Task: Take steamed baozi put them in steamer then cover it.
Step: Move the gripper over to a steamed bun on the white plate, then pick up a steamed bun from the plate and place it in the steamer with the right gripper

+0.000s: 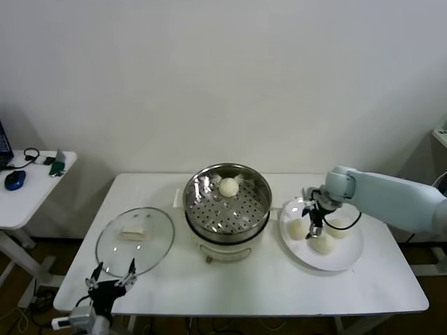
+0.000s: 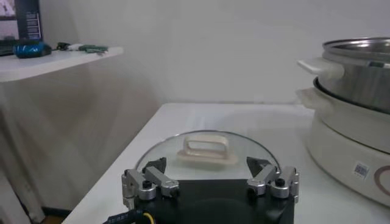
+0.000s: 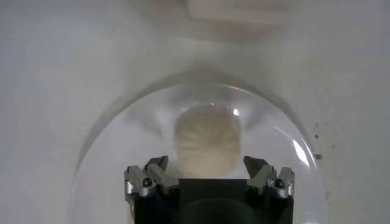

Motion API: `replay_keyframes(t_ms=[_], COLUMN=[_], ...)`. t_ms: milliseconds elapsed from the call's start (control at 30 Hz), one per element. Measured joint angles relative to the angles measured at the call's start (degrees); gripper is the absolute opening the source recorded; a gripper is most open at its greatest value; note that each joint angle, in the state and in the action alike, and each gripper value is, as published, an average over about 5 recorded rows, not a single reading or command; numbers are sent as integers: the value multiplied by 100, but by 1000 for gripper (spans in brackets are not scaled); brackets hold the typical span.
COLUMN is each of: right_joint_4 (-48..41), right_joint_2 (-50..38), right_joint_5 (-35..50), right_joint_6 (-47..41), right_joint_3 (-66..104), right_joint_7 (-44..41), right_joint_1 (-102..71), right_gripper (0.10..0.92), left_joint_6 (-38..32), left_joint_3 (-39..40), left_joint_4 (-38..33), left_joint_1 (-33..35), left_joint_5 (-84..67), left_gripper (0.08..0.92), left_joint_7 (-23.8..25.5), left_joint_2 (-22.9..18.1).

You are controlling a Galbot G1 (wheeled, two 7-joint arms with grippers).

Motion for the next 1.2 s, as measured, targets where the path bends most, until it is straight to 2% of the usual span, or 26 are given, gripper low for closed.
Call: replay_keyframes(t_ms=[233, 467, 733, 1200], right_joint_4=[-193, -348, -300, 829], right_joint_2=[152, 242, 203, -134], right_joint_5=[-74, -140, -116, 622], right_joint_6=[-5, 14, 68, 123], right_joint_3=[133, 271, 249, -782], right_joint_7=[-29, -59, -186, -617], right_joint_1=[-171, -263, -144, 2027], right_gripper=[816, 718, 683, 679], left_joint_6=[-10, -12, -12, 38], left_joint_3=[-1, -1, 0, 46], left_joint_4=[10, 11, 7, -72], left_joint_1=[15, 14, 23, -54], left_joint_5=[0, 0, 2, 0], left_gripper=[823, 823, 823, 823], left_joint_7=[-7, -12, -31, -41], left_joint_2=[0, 1, -11, -21])
